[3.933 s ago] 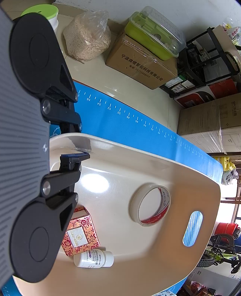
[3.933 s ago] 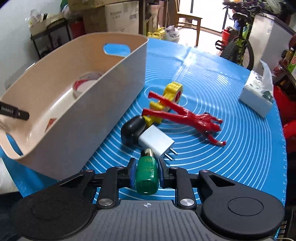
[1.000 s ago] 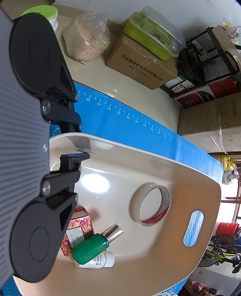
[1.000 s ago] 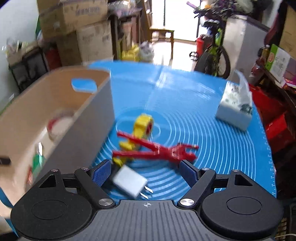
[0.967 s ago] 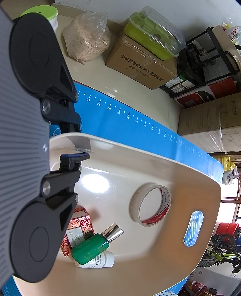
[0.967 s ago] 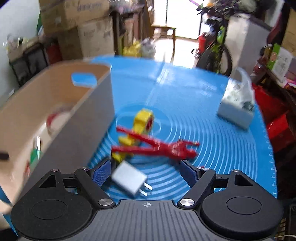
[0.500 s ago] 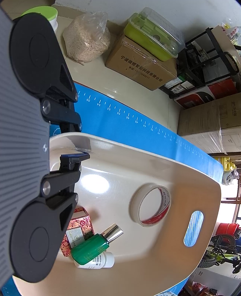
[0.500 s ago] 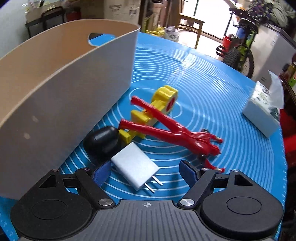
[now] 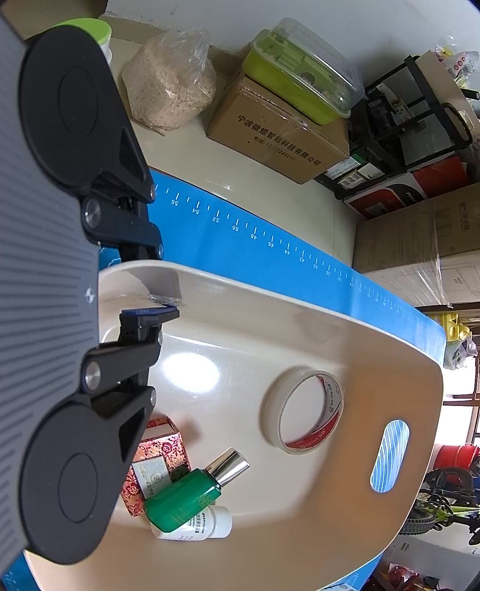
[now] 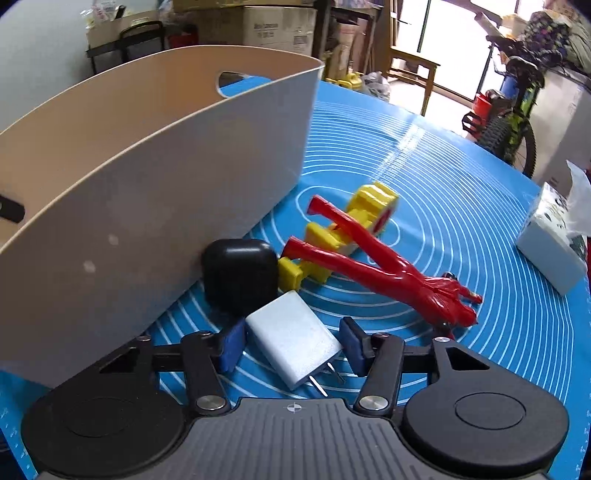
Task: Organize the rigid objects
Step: 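Grasp the white plug charger on the mat with the right tool, then carry the white charger into the basket and release it with the right tool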
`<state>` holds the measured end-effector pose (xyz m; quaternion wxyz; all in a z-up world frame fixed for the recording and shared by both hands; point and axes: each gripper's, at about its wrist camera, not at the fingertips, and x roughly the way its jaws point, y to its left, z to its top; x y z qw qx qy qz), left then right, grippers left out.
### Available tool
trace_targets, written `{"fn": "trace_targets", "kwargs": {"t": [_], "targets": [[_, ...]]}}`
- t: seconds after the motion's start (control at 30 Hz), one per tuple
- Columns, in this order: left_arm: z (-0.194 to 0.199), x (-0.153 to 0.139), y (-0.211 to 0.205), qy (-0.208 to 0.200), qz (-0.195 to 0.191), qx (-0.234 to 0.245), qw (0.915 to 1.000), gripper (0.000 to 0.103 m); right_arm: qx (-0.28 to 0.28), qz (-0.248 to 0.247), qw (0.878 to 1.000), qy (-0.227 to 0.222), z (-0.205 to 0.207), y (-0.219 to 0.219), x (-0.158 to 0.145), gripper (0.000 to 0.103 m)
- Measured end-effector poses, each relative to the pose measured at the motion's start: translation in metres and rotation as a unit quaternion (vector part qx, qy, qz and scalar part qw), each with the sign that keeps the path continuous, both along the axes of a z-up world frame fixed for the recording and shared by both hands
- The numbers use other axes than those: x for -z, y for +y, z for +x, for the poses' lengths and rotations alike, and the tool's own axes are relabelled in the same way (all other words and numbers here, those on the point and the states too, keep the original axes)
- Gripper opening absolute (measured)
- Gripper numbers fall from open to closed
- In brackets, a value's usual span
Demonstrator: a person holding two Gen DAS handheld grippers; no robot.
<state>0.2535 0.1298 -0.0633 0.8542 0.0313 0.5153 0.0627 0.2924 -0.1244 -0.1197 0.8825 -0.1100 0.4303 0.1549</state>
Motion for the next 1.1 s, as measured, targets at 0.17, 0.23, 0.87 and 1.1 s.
{"fn": "trace_targets", "kwargs": {"t": [0.17, 0.23, 0.87, 1.1], "targets": [[0.000, -0.001, -0.001, 0.000, 0.000, -0.001, 1.0000, 0.016, -0.017, -0.004, 1.000, 0.004, -0.007, 0.007, -0.003, 0.059], [0.000, -0.001, -0.001, 0.000, -0.001, -0.001, 1.0000, 0.016, -0.020, -0.010, 1.000, 0.000, -0.012, 0.009, -0.006, 0.059], [0.000, -0.001, -0.001, 0.000, -0.006, -0.003, 1.0000, 0.015, 0.045, 0.026, 0.996, -0.074, -0.025, -0.007, -0.075, 0.059], [0.001, -0.001, 0.001, 0.000, -0.008, -0.002, 1.0000, 0.015, 0.065, 0.091, 0.986, -0.121, -0.033, 0.004, -0.113, 0.059]]}}
